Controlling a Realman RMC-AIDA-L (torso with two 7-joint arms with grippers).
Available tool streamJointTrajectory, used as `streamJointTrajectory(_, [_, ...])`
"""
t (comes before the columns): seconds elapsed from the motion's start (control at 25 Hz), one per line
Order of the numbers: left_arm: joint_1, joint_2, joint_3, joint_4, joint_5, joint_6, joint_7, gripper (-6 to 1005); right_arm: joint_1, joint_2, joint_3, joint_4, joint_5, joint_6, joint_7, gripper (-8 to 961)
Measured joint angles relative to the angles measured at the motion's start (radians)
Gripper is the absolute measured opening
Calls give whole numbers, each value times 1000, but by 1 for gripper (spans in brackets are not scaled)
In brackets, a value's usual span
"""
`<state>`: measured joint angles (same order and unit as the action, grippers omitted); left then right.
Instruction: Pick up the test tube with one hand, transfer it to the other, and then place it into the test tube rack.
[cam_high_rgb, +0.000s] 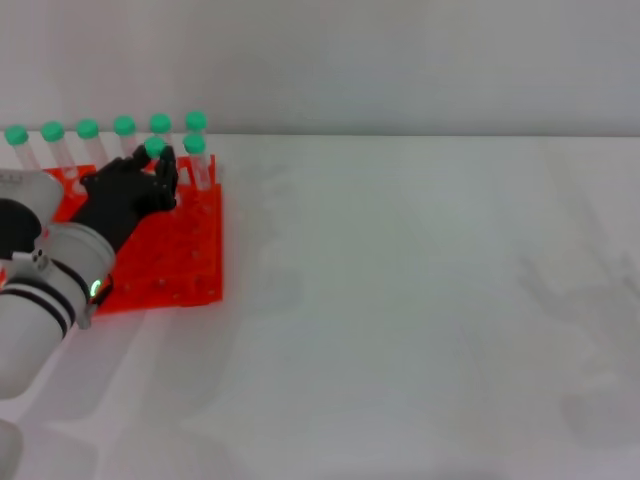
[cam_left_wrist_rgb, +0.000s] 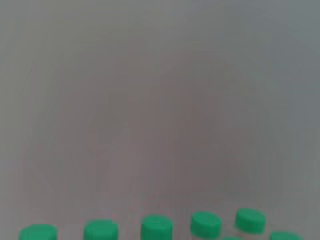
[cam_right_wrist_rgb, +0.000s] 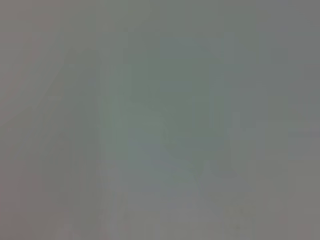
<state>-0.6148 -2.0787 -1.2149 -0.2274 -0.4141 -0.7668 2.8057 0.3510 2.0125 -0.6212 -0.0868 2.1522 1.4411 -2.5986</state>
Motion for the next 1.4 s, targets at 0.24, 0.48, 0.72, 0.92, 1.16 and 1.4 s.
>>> streamJointTrajectory(0.24, [69, -3, 5, -37, 0, -31, 0, 385, -1, 0, 9, 3, 4, 0, 0, 874])
streamJointTrajectory(0.48, [246, -6, 2, -63, -2, -241, -22, 575, -7, 0, 12, -3, 12, -5, -3, 874])
streamJointTrajectory(0.72, [482, -15, 9, -56, -31, -566, -89, 708, -15, 1, 14, 2, 30, -11, -21, 874])
streamJointTrajectory(0.92, [623, -15, 12, -48, -78, -767, -154, 803, -29, 2, 15, 16, 33, -11, -58, 874])
streamJointTrajectory(1.16, [640, -18, 12, 20, -112, -829, -207, 881, -32, 2, 35, 50, 46, -16, -60, 874])
streamJointTrajectory(1.4, [657, -20, 12, 47, -112, -838, -226, 881, -45, 2, 42, 64, 47, -17, -59, 874])
